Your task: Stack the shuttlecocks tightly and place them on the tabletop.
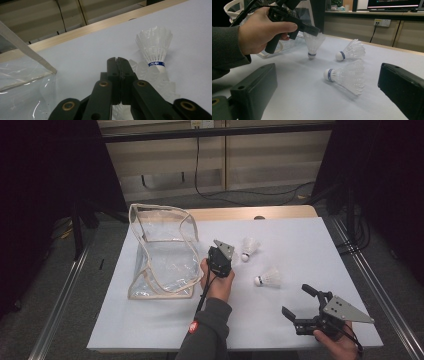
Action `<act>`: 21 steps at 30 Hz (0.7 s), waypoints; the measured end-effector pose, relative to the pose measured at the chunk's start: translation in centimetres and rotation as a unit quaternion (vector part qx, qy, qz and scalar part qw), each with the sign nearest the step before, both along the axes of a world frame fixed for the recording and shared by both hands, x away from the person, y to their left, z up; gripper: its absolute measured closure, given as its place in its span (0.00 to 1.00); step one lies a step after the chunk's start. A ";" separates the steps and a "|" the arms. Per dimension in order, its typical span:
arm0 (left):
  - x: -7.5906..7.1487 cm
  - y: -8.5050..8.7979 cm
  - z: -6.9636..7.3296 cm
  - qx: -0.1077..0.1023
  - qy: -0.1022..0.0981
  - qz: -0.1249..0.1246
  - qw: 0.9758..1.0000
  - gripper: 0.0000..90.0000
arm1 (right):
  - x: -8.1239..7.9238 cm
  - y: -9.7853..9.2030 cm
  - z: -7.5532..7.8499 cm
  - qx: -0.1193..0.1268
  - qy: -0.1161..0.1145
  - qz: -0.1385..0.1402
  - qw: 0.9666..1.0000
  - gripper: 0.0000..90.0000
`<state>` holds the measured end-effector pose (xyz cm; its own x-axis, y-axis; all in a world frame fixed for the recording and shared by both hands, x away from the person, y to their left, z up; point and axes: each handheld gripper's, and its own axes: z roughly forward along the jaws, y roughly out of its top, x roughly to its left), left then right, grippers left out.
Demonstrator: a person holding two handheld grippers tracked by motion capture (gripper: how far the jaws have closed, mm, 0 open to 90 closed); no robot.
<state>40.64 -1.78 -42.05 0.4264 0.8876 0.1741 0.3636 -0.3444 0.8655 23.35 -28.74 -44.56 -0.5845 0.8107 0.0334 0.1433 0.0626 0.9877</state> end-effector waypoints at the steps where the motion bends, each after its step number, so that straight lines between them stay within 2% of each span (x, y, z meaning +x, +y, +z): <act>1: 0.0 0.0 -0.1 -0.002 0.001 -0.001 1.000 0.99 | 0.0 0.0 0.0 0.000 -0.001 0.001 1.000 0.02; 3: 0.1 0.1 -0.1 -0.002 0.005 -0.005 1.000 0.98 | 0.0 0.0 0.0 0.001 0.000 0.002 1.000 0.02; 14: 0.4 -0.1 -0.4 -0.041 0.016 -0.024 0.999 0.95 | 0.0 0.2 0.0 0.001 0.001 0.003 1.000 0.02; 21: 0.4 -0.7 -0.6 -0.047 0.020 -0.039 0.998 0.94 | 0.0 0.2 0.0 0.000 0.002 0.004 1.000 0.02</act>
<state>41.02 -2.44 -42.63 0.4998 0.8629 0.0741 0.3731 -0.2917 0.8807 23.40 -28.53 -44.56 -0.5914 0.8056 0.0358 0.1459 0.0632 0.9873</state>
